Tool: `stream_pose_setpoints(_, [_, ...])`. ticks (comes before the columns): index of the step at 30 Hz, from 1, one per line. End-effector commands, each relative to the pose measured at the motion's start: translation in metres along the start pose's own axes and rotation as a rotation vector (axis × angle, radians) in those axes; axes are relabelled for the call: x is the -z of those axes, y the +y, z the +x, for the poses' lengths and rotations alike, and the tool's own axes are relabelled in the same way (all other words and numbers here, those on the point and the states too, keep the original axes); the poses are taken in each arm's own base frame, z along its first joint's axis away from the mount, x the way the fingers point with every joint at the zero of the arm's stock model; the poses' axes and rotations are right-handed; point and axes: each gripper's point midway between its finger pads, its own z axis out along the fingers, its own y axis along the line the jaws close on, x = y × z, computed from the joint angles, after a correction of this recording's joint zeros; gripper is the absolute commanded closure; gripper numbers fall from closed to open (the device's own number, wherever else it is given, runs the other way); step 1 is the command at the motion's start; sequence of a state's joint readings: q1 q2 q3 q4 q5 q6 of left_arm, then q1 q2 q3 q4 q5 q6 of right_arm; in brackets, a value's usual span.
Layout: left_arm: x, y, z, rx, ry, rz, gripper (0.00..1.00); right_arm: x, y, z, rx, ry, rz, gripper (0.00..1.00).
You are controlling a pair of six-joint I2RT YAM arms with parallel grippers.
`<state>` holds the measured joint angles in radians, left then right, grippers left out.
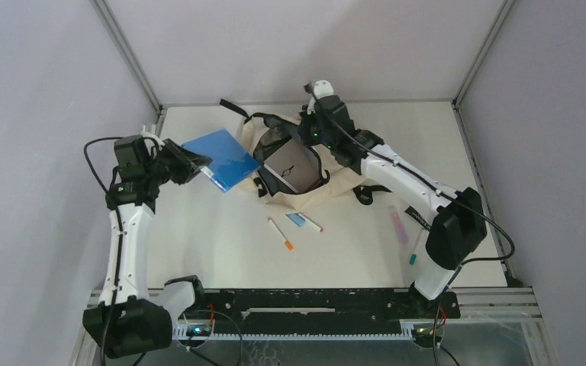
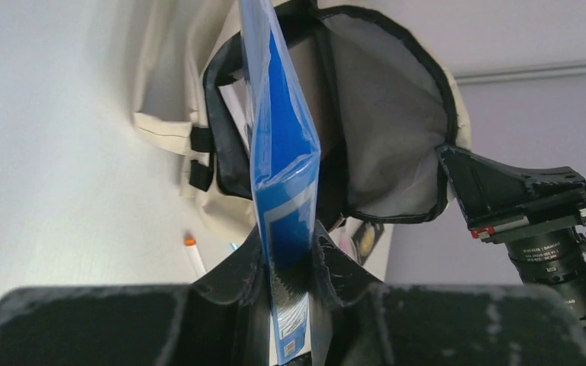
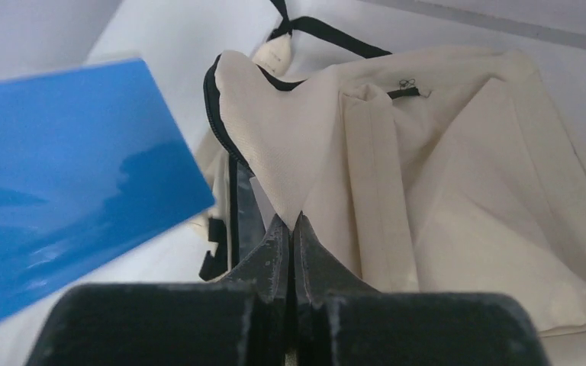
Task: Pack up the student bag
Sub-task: Place the files at the center of the board.
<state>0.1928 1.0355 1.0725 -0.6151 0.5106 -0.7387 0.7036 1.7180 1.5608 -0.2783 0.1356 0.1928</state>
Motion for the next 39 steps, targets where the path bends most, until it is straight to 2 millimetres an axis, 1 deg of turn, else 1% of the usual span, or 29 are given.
stream_pose_setpoints(1, [-0.018, -0.024, 0.007, 0.061, 0.069, 0.216, 1.0, 0.02, 0.026, -0.026, -0.2, -0.093, -0.146, 1.0])
stream_pose_setpoints(4, [-0.033, -0.028, 0.005, 0.133, 0.021, 0.288, 1.0, 0.023, 0.025, -0.032, -0.212, -0.114, -0.148, 1.0])
stream_pose_setpoints(5, [-0.034, -0.041, 0.0, 0.118, -0.029, 0.369, 1.0, 0.023, 0.025, -0.032, -0.21, -0.115, -0.147, 1.0])
stream_pose_setpoints(6, [-0.036, -0.048, 0.001, 0.122, -0.048, 0.419, 1.0, 0.023, 0.024, -0.032, -0.211, -0.115, -0.147, 1.0])
stream_pose_setpoints(8, [-0.048, -0.057, 0.01, 0.131, -0.025, 0.455, 1.0, 0.022, 0.025, -0.031, -0.213, -0.11, -0.147, 1.0])
stream_pose_setpoints(10, [-0.067, -0.061, 0.021, 0.126, 0.024, 0.439, 1.0, 0.021, 0.025, -0.03, -0.219, -0.106, -0.148, 1.0])
stream_pose_setpoints(12, [-0.084, -0.065, 0.036, 0.124, 0.074, 0.426, 1.0, 0.02, 0.025, -0.029, -0.222, -0.102, -0.148, 1.0])
stream_pose_setpoints(15, [-0.107, -0.06, 0.049, 0.135, 0.102, 0.376, 1.0, 0.019, 0.025, -0.029, -0.232, -0.1, -0.15, 1.0])
stream_pose_setpoints(18, [-0.124, -0.057, 0.061, 0.142, 0.146, 0.349, 1.0, 0.019, 0.024, -0.03, -0.243, -0.102, -0.147, 1.0])
stream_pose_setpoints(19, [-0.13, -0.057, 0.066, 0.143, 0.171, 0.347, 1.0, 0.02, 0.027, -0.031, -0.243, -0.096, -0.171, 1.0])
stream_pose_setpoints(22, [-0.144, -0.066, 0.083, 0.15, 0.237, 0.363, 1.0, 0.02, 0.028, -0.033, -0.247, -0.1, -0.181, 1.0])
stream_pose_setpoints(25, [-0.158, -0.077, 0.096, 0.151, 0.258, 0.369, 1.0, 0.019, 0.029, -0.035, -0.255, -0.101, -0.187, 1.0])
stream_pose_setpoints(26, [-0.165, -0.078, 0.101, 0.151, 0.251, 0.353, 1.0, 0.018, 0.029, -0.034, -0.257, -0.1, -0.189, 1.0])
stream_pose_setpoints(28, [-0.182, -0.074, 0.107, 0.149, 0.224, 0.301, 1.0, 0.014, 0.03, -0.033, -0.26, -0.094, -0.192, 1.0])
stream_pose_setpoints(30, [-0.2, -0.071, 0.116, 0.159, 0.24, 0.256, 0.97, 0.01, 0.03, -0.032, -0.264, -0.081, -0.192, 1.0])
stream_pose_setpoints(32, [-0.215, -0.071, 0.122, 0.179, 0.273, 0.243, 0.91, 0.006, 0.03, -0.029, -0.271, -0.071, -0.19, 1.0])
stream_pose_setpoints(33, [-0.222, -0.07, 0.123, 0.184, 0.276, 0.236, 0.83, 0.004, 0.03, -0.027, -0.274, -0.067, -0.188, 1.0])
stream_pose_setpoints(36, [-0.24, -0.066, 0.129, 0.146, 0.323, 0.195, 0.42, -0.001, 0.027, -0.021, -0.285, -0.05, -0.184, 1.0])
stream_pose_setpoints(37, [-0.245, -0.064, 0.133, 0.122, 0.359, 0.173, 0.32, -0.003, 0.026, -0.02, -0.292, -0.045, -0.184, 1.0])
stream_pose_setpoints(39, [-0.246, -0.061, 0.137, 0.075, 0.402, 0.144, 0.22, -0.006, 0.024, -0.017, -0.305, -0.034, -0.185, 1.0])
